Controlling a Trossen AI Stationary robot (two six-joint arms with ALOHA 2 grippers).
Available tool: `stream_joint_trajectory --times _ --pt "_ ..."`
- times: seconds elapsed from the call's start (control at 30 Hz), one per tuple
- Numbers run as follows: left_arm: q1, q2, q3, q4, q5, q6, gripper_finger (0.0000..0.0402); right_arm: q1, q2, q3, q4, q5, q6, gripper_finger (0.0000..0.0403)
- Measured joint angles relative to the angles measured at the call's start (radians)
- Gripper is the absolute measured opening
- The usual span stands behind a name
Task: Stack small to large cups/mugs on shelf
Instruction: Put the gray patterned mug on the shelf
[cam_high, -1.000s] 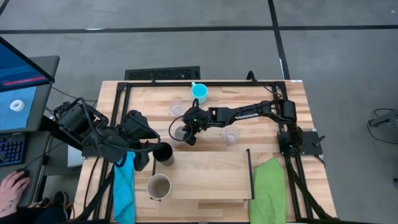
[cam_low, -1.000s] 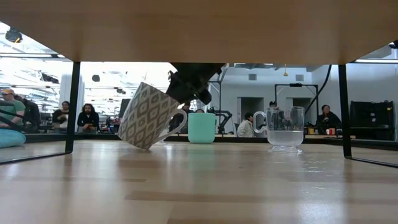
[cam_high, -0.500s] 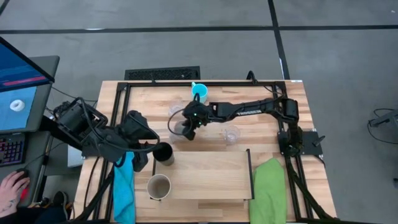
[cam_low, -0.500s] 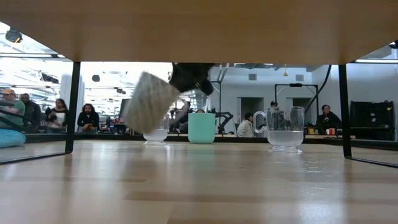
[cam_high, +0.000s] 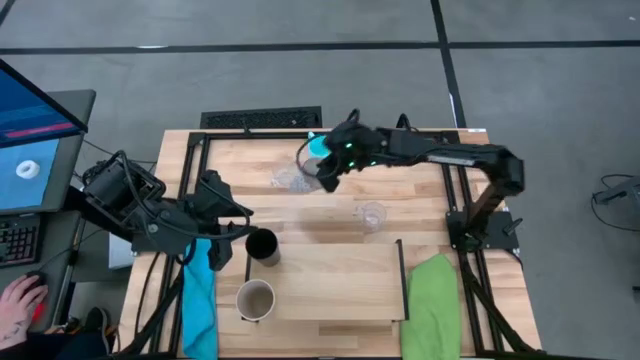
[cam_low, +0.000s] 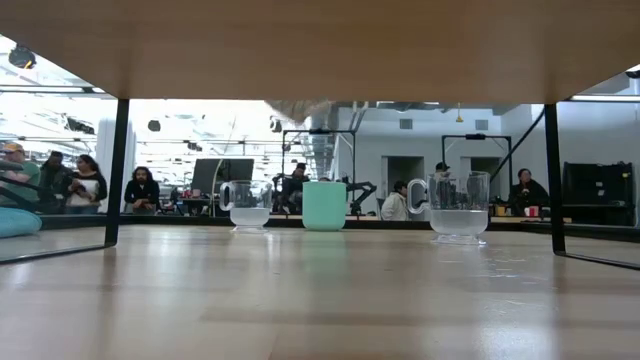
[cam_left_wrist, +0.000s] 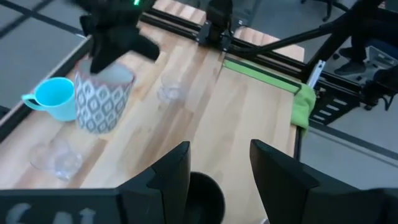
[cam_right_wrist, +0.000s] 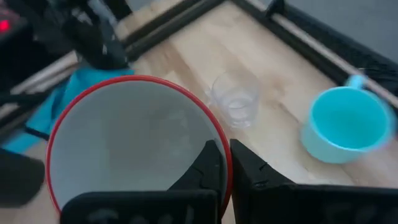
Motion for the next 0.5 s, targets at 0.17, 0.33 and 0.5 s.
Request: stream_joint_trajectory --times 0.17,0.33,0.5 --pt "0.000 0.006 0.000 0.005 -0.048 0.021 0.0158 -0.003 -0.126 0.000 -0.067 0.016 0.031 0.0023" --pt "0.000 0.008 0.000 0.017 -0.051 0.021 0.0158 0.058 -0.238 0.000 -0.138 0.035 0.006 0.0023" --pt "0.000 0.008 0.000 0.017 -0.050 0.021 0.0158 0.212 -0.306 0.000 -0.204 0.223 -0.066 0.0023"
